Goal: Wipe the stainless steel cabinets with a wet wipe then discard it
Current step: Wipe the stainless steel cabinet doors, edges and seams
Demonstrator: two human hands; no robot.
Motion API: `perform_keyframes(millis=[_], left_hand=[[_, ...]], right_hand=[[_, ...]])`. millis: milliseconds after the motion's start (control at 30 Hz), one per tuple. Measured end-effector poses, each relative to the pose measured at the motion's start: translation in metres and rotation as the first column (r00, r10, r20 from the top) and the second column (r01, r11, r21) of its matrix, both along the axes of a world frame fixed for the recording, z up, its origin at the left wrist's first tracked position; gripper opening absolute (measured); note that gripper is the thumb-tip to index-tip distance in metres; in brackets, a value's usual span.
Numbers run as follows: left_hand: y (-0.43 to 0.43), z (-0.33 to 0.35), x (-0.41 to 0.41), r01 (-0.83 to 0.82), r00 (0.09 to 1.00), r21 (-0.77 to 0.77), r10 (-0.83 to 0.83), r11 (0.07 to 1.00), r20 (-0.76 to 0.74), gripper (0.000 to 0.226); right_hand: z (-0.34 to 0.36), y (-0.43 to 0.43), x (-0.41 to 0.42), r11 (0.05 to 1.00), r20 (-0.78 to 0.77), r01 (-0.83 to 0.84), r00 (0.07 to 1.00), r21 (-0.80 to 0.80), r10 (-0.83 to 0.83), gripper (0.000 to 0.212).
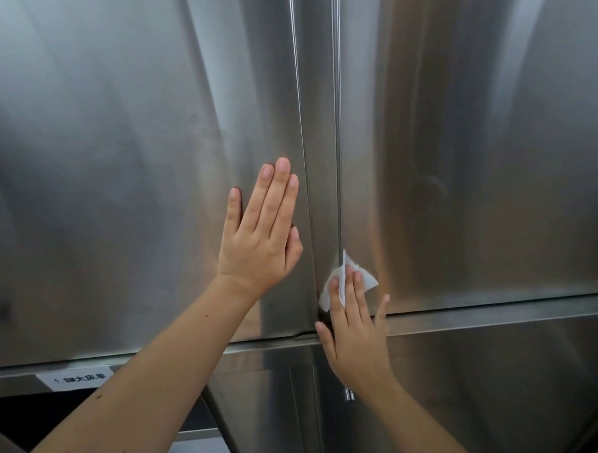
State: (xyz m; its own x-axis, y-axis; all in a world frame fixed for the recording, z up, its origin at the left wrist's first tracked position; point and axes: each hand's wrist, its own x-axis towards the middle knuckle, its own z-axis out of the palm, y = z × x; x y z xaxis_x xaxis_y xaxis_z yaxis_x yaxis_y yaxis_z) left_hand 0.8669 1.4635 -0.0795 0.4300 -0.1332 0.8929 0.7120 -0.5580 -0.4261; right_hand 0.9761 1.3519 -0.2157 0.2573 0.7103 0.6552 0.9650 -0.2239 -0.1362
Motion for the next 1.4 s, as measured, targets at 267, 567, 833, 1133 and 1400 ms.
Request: perform_keyframes(millis=[267,567,833,1133,1400], left_hand=[[-0.002,0.001,0.0,-0.009,1.0,-0.009,0.009,1.0,-0.006,0.058],[-0.001,0.001,-0.001,-0.015,1.0,-0.027,0.015,1.0,-0.007,0.058],[-0.002,0.001,0.0,-0.001,1.0,-0.014,0.001,1.0,-0.007,0.057],[-0.001,-0.007,0.0,0.008,1.0,-0.012,-0.008,1.0,-0.011,0.058],[0.002,-0.014,0.0,0.02,1.0,-0.008,-0.02,1.0,-0.005,0.06]], right_hand=[[-0.02,-0.016,-0.007,0.99,-0.06,0.003,0.998,-0.144,-0.011,0.062],[0.038,0.004,0.006,0.999,0.021,-0.011,1.0,0.051,0.009,0.058],[-0.027,-0.016,-0.005,0.98,-0.08,-0.012,0.997,-0.198,-0.004,0.06],[0.023,-0.006,-0.003,1.0,-0.033,0.007,0.999,-0.019,-0.008,0.058],[-0.014,-0.019,-0.013,0.987,-0.091,0.008,0.996,-0.162,-0.023,0.059]])
